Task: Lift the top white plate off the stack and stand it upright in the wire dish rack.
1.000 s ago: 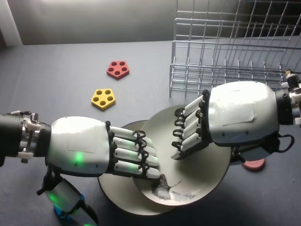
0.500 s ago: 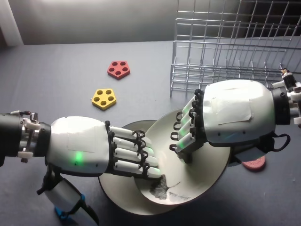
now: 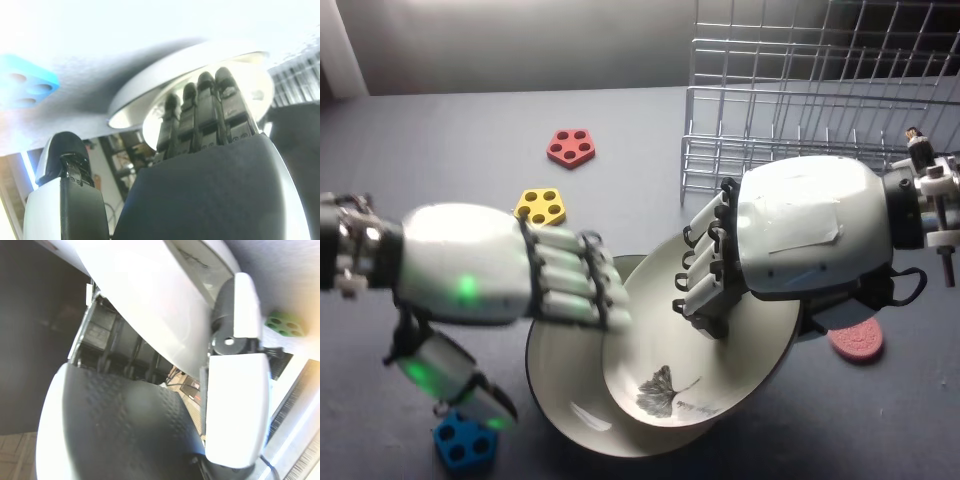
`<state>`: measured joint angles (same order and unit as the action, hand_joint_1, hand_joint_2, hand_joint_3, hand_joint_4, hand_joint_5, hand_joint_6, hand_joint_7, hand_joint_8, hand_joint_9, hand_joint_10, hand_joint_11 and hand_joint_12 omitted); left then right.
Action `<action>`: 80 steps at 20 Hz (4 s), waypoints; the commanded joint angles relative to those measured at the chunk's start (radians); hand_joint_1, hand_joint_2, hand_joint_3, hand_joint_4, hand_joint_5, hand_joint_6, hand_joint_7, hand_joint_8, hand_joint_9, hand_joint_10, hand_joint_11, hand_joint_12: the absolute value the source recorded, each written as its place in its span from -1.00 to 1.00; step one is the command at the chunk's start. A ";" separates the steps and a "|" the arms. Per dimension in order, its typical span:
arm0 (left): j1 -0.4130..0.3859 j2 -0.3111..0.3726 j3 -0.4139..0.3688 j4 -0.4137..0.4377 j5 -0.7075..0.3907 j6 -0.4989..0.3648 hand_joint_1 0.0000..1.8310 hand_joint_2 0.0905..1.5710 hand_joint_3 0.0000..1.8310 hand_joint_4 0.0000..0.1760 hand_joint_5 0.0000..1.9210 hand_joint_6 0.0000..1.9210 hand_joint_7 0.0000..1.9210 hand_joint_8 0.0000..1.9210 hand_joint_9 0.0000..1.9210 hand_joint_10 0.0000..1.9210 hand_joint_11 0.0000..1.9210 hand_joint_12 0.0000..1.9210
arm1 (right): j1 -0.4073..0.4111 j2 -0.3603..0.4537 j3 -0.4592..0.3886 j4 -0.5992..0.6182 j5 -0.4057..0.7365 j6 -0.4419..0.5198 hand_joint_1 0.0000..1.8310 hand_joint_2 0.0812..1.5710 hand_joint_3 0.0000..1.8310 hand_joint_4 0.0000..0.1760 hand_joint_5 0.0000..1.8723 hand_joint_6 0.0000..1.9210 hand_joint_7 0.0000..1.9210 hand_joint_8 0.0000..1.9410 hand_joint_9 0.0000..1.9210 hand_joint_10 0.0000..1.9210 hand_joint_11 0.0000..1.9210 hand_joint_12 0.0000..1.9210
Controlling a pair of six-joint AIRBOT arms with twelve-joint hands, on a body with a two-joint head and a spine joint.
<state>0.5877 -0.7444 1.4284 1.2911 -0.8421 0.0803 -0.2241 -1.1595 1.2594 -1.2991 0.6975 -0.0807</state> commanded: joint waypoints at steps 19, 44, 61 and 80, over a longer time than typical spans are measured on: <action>-0.162 0.051 0.165 -0.053 -0.279 -0.156 -0.70 0.34 -1.00 -1.00 -0.98 -1.00 -0.97 -1.00 -0.97 -1.00 -0.99 -0.93 | 0.146 0.037 0.030 0.032 0.071 0.050 0.54 0.36 -1.00 -1.00 -0.05 0.04 0.04 -0.11 0.13 0.01 -0.21 0.12; -0.178 0.073 0.234 -0.098 -0.453 -0.174 -0.66 0.32 -1.00 -1.00 -0.96 -0.99 -0.97 -0.99 -0.96 -0.99 -0.96 -0.92 | 0.315 0.018 0.112 0.002 0.089 0.150 0.62 0.42 -1.00 -1.00 -0.15 0.18 -0.07 -0.12 0.05 0.00 -0.29 0.71; -0.239 0.065 0.295 -0.120 -0.513 -0.227 -0.74 0.29 -1.00 -1.00 -0.93 -1.00 -0.91 -1.00 -0.91 -1.00 -1.00 -0.78 | 0.472 -0.001 0.192 -0.029 0.088 0.264 0.64 0.27 -1.00 -1.00 0.09 -0.11 0.27 -0.68 0.33 -0.49 -0.01 0.42; -0.215 0.100 0.285 -0.071 -0.610 -0.210 -0.66 0.30 -1.00 -1.00 -0.96 -1.00 -0.95 -1.00 -0.96 -1.00 -1.00 -0.86 | 0.555 0.002 0.289 -0.022 0.005 0.580 0.64 0.27 -1.00 -1.00 0.04 -0.02 0.24 -0.61 0.26 -0.44 0.07 0.34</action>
<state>0.3927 -0.6559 1.7130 1.3117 -1.4036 -0.1291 0.3061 -1.1725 1.5444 -1.4117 0.6849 0.4980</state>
